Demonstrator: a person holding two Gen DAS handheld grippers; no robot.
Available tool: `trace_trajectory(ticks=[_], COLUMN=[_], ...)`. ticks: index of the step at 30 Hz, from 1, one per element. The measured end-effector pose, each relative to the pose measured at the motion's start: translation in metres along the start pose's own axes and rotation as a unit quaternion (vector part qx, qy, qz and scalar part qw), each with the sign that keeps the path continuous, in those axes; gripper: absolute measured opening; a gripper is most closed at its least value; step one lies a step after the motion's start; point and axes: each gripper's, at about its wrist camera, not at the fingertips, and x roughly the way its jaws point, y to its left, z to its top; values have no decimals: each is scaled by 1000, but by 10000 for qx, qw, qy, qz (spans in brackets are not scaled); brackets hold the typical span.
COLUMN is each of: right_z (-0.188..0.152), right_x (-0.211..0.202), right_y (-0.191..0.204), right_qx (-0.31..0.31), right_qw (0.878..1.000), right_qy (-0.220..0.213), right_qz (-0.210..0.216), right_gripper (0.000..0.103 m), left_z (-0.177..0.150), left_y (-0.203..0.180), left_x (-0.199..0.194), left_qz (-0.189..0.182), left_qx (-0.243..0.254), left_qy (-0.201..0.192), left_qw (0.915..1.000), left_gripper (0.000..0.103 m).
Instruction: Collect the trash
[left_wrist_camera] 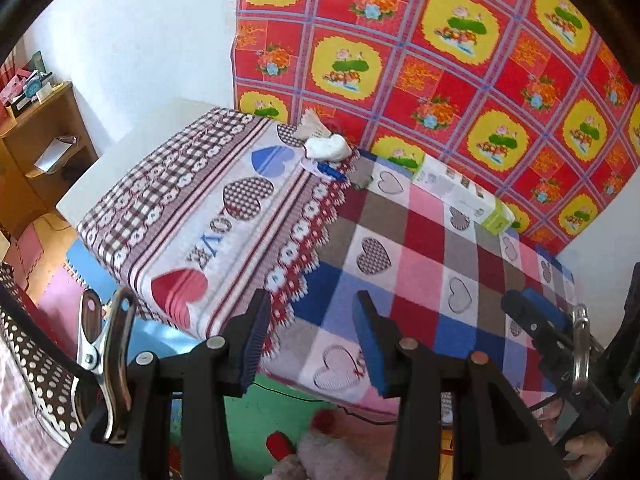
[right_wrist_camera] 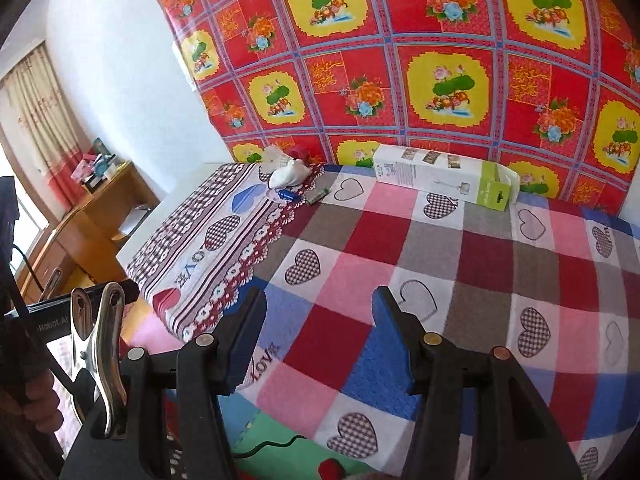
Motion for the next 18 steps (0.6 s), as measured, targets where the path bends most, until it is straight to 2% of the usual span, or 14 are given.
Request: trace_trajectory(ticks=[4,7,13,18], right_z=[12,22,43,56], right_x=[12,21,42,64], right_y=[3,1,-1,-5], right_qx=[62,151,157,125], right_qw=[9999,9998,9998,9999], right_qy=[-19,-65,-144,11], right_qz=[-129,-72,10,16], right_gripper=[56,56,56,56], left_z=[23,42,76,96], left_y=[7,11,7,5], left_x=[18,32,58,80], left_qz=[-101,-98,-133,-192], left_qx=[14,-13,258,307], left_qy=[0,22,-92,-4], left_qw=[9999,9999,9995,9993], left_gripper=[44,44,44,44])
